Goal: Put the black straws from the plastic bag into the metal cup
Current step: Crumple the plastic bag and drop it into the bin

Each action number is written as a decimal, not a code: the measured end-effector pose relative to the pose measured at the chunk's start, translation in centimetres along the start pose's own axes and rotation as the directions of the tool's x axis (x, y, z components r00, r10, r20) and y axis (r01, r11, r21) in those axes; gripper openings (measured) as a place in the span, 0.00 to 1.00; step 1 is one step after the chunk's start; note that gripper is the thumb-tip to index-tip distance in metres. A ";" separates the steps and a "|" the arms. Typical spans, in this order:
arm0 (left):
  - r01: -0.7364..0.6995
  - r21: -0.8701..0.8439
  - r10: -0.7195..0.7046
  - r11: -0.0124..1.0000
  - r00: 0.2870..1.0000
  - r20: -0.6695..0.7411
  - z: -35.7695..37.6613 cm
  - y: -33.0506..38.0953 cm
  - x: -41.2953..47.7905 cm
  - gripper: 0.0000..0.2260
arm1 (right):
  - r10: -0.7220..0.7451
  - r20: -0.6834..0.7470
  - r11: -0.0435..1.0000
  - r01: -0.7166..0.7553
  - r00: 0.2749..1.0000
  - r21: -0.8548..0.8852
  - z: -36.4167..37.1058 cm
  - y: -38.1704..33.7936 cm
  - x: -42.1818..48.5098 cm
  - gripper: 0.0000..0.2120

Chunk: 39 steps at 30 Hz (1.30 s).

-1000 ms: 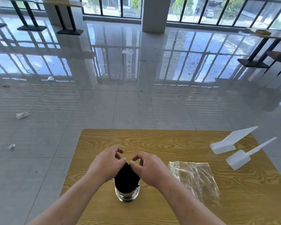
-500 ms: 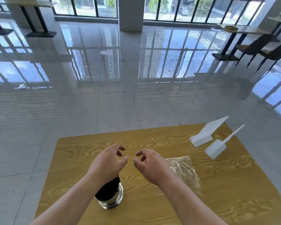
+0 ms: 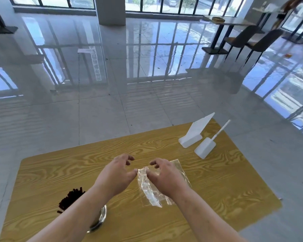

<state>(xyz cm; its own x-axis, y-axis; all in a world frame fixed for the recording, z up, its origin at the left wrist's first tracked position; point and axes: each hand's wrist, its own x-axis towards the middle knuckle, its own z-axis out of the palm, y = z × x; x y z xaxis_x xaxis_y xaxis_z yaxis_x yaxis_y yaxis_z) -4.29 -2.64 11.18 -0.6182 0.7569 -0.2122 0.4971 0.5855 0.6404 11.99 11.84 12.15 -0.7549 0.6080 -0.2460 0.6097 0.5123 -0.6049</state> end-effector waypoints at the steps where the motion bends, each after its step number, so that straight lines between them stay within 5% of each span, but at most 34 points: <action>1: 0.001 0.000 -0.001 1.000 1.000 0.013 0.6 0.2 0.2 0.20 | 0.014 0.004 1.000 -0.014 1.000 -0.001 -0.2 0.7 0.0 0.24; 17: 0.085 0.198 -0.136 0.976 0.956 0.260 9.5 0.6 2.4 0.28 | 0.164 0.098 0.987 -0.162 0.982 -0.021 -0.9 11.1 0.5 0.27; 25: 0.154 0.336 -0.284 0.929 0.878 0.385 12.8 -0.1 3.3 0.31 | 0.214 0.179 0.977 -0.214 0.960 -0.021 0.8 14.1 1.0 0.27; 39: 0.180 0.335 -0.325 0.925 0.832 0.450 15.6 -0.4 4.2 0.30 | 0.303 0.252 0.950 -0.314 0.919 0.001 2.7 18.6 1.5 0.37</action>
<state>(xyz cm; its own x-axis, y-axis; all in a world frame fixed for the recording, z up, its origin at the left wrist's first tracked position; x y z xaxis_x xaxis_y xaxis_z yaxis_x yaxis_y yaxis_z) 2.46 4.82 -1.50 -0.4018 0.5698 -0.7169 0.5522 0.7753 0.3067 21.53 20.70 -1.52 -0.5699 0.5612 -0.6003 0.8153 0.2949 -0.4983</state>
